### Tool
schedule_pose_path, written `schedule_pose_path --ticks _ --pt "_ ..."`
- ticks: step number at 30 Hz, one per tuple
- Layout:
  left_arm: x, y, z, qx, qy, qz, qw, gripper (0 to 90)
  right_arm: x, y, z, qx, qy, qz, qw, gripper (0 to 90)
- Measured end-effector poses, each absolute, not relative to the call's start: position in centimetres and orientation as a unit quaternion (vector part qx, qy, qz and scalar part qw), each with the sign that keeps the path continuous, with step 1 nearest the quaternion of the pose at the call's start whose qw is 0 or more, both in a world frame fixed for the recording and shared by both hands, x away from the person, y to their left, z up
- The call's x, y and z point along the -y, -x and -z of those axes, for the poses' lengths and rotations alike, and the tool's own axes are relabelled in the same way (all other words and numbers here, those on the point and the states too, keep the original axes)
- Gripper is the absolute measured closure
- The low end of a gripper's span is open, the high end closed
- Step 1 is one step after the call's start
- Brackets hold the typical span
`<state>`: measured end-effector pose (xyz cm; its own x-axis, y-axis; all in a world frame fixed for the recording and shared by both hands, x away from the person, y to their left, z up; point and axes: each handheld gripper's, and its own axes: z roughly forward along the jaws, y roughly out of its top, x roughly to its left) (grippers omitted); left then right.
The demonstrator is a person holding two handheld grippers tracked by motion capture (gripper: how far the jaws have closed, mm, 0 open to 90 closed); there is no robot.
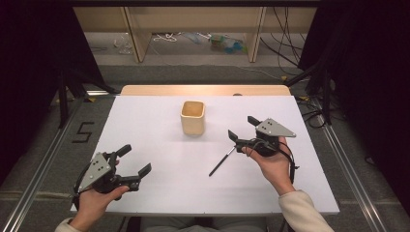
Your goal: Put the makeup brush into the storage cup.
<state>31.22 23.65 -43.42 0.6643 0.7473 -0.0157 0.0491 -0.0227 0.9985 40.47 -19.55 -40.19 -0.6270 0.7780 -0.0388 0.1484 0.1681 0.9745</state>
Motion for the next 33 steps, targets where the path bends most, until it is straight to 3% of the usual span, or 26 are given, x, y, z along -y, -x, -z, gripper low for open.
schedule_pose_path --ticks 33 --pt "-23.7 -31.2 43.4 -0.298 -0.660 -0.278 0.631 6.1 15.8 -43.7 40.6 -0.718 -0.325 -0.552 0.273 15.6"
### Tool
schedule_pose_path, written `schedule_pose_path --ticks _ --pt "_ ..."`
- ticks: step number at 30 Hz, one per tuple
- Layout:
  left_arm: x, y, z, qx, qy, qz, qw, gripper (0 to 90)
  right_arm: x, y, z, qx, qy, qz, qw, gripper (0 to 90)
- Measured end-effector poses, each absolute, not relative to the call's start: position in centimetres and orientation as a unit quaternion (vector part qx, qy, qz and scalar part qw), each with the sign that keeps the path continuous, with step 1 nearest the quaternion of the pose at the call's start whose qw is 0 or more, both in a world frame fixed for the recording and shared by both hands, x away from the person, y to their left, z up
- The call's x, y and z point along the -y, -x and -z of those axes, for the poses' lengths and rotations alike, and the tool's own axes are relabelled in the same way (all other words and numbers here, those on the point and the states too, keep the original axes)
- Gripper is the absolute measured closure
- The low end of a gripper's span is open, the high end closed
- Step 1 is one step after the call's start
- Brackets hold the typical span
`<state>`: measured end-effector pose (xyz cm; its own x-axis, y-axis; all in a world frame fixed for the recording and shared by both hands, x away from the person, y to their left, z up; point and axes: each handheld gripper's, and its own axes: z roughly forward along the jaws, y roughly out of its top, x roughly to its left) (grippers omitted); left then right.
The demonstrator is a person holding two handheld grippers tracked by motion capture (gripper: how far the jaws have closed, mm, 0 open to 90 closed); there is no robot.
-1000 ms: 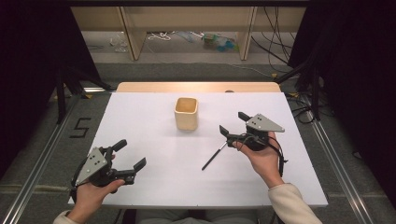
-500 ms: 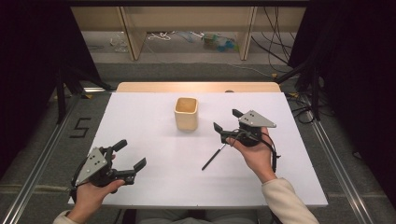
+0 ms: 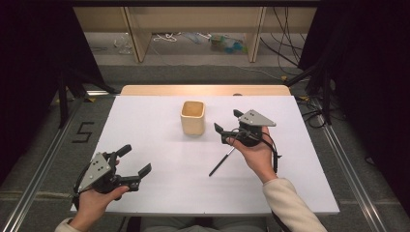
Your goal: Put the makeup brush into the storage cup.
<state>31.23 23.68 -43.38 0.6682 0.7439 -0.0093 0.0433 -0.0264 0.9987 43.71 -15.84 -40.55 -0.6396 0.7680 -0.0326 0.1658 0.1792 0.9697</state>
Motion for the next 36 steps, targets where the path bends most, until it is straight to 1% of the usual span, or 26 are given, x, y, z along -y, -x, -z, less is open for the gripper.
schedule_pose_path --ticks 20,23,28,30,33,36 --pt "-23.7 -31.2 43.4 -0.300 -0.662 -0.277 0.628 6.3 14.4 -45.4 41.1 -0.725 -0.334 -0.537 0.273 16.1" --pt "-23.7 -31.2 43.4 -0.300 -0.662 -0.277 0.628 6.2 14.3 -45.5 41.2 -0.726 -0.335 -0.538 0.267 16.1" --pt "-23.8 -31.3 43.4 -0.298 -0.663 -0.277 0.629 6.2 14.2 -45.9 41.4 -0.737 -0.340 -0.520 0.265 16.7" --pt "-23.7 -31.3 43.4 -0.299 -0.662 -0.276 0.629 6.2 14.1 -45.9 41.4 -0.743 -0.349 -0.501 0.274 17.5" --pt "-23.7 -31.3 43.4 -0.298 -0.663 -0.276 0.629 6.2 13.9 -46.0 41.3 -0.753 -0.358 -0.478 0.276 17.9" --pt "-23.7 -31.3 43.4 -0.299 -0.663 -0.275 0.629 6.2 13.7 -46.2 41.4 -0.769 -0.370 -0.450 0.264 17.8"
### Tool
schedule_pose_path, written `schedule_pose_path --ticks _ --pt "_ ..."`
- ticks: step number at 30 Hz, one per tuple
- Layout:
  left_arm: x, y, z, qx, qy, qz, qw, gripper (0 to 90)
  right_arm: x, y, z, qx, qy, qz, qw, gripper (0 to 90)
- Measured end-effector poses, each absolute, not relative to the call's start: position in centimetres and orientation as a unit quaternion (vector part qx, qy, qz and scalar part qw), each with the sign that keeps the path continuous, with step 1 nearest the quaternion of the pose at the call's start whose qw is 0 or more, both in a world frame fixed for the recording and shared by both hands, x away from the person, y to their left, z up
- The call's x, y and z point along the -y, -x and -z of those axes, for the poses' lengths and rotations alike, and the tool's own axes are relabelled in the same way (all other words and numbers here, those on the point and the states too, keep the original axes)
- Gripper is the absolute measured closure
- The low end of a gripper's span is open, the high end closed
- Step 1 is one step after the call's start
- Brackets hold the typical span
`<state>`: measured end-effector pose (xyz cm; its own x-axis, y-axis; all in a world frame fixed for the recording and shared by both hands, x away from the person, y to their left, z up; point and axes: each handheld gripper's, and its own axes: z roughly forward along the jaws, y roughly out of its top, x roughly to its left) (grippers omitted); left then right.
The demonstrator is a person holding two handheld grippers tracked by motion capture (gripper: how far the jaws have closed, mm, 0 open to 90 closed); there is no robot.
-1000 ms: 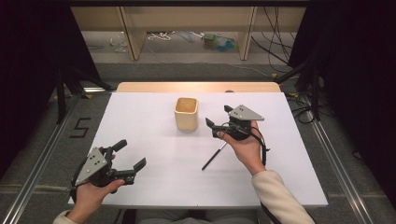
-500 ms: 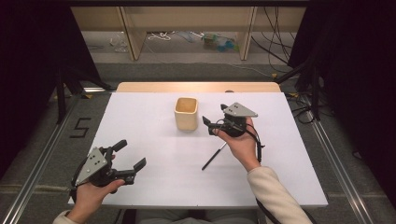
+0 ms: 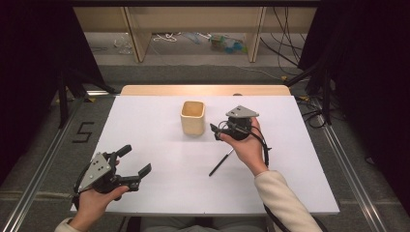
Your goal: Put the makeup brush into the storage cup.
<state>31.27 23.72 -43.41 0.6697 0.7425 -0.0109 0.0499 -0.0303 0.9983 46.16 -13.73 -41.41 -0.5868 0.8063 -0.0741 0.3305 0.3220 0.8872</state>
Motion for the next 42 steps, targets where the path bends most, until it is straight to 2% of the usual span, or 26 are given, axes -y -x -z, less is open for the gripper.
schedule_pose_path --ticks 7,12,17,19,24,28,29,34,42 --pt "-23.7 -31.3 43.5 -0.298 -0.665 -0.274 0.627 6.2 13.4 -46.6 42.2 -0.795 -0.389 -0.399 0.239 17.5" --pt "-23.7 -31.3 43.5 -0.300 -0.665 -0.272 0.627 6.2 13.0 -46.5 42.7 -0.809 -0.436 -0.340 0.199 18.2" --pt "-23.7 -31.3 43.5 -0.301 -0.666 -0.271 0.627 6.2 12.8 -46.5 43.3 -0.825 -0.476 -0.262 0.156 19.8" --pt "-23.7 -31.3 43.5 -0.299 -0.666 -0.272 0.627 6.2 12.5 -46.2 43.9 -0.826 -0.510 -0.209 0.116 19.6" --pt "-23.7 -31.3 43.5 -0.299 -0.667 -0.271 0.627 6.2 12.2 -46.1 44.6 -0.828 -0.537 -0.145 0.065 18.4" --pt "-23.7 -31.4 43.5 -0.297 -0.668 -0.272 0.626 6.2 12.5 -46.2 45.0 -0.839 -0.525 -0.134 0.060 18.4" --pt "-23.7 -31.4 43.5 -0.296 -0.668 -0.272 0.626 6.2 12.2 -46.0 45.1 -0.832 -0.539 -0.126 0.042 17.7" --pt "-23.6 -31.4 43.5 -0.296 -0.668 -0.272 0.626 6.3 11.8 -46.0 45.5 -0.825 -0.553 -0.112 0.025 17.6" --pt "-23.6 -31.4 43.5 -0.295 -0.669 -0.272 0.625 6.4 11.3 -46.4 45.8 -0.819 -0.562 -0.110 0.025 17.6"
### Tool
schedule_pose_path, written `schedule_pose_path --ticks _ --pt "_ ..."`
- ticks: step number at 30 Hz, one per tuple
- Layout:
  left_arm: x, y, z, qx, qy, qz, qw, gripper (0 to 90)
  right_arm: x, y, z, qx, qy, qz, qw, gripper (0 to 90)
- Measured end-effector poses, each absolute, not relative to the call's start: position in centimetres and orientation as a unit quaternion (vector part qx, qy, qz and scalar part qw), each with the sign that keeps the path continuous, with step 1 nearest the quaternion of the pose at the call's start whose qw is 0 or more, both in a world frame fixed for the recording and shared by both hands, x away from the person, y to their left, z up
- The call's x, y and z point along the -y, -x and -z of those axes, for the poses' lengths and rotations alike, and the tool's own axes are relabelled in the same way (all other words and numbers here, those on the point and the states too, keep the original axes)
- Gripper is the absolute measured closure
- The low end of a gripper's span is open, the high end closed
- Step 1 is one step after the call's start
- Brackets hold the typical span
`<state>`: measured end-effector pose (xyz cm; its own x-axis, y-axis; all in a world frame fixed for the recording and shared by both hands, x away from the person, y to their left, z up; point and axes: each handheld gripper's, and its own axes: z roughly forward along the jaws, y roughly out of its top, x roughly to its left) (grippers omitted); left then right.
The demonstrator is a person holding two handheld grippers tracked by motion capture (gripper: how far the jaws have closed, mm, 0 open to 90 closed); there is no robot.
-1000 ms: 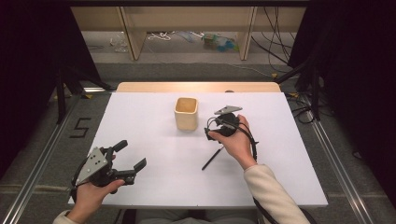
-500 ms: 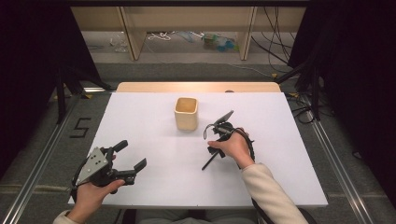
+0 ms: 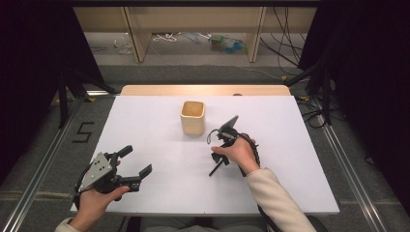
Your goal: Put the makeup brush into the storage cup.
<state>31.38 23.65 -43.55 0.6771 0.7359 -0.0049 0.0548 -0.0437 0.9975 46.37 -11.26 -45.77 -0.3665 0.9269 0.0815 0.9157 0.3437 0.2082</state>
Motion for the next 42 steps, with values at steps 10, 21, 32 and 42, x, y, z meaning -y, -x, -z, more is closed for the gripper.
schedule_pose_path --ticks 10,21,32,42 --pt "-23.6 -31.4 43.5 -0.296 -0.670 -0.273 0.624 6.6 10.9 -46.4 46.0 -0.809 -0.580 -0.096 0.028 21.8" --pt "-23.7 -31.3 43.5 -0.296 -0.669 -0.273 0.625 6.7 10.0 -46.1 46.2 -0.806 -0.585 -0.075 0.055 22.3" --pt "-23.6 -31.3 43.5 -0.296 -0.670 -0.274 0.623 6.9 10.5 -46.3 45.7 -0.810 -0.582 -0.063 0.044 45.6" --pt "-23.6 -31.3 43.6 -0.297 -0.670 -0.272 0.623 6.9 11.2 -46.7 45.4 -0.823 -0.565 -0.057 0.031 77.8"
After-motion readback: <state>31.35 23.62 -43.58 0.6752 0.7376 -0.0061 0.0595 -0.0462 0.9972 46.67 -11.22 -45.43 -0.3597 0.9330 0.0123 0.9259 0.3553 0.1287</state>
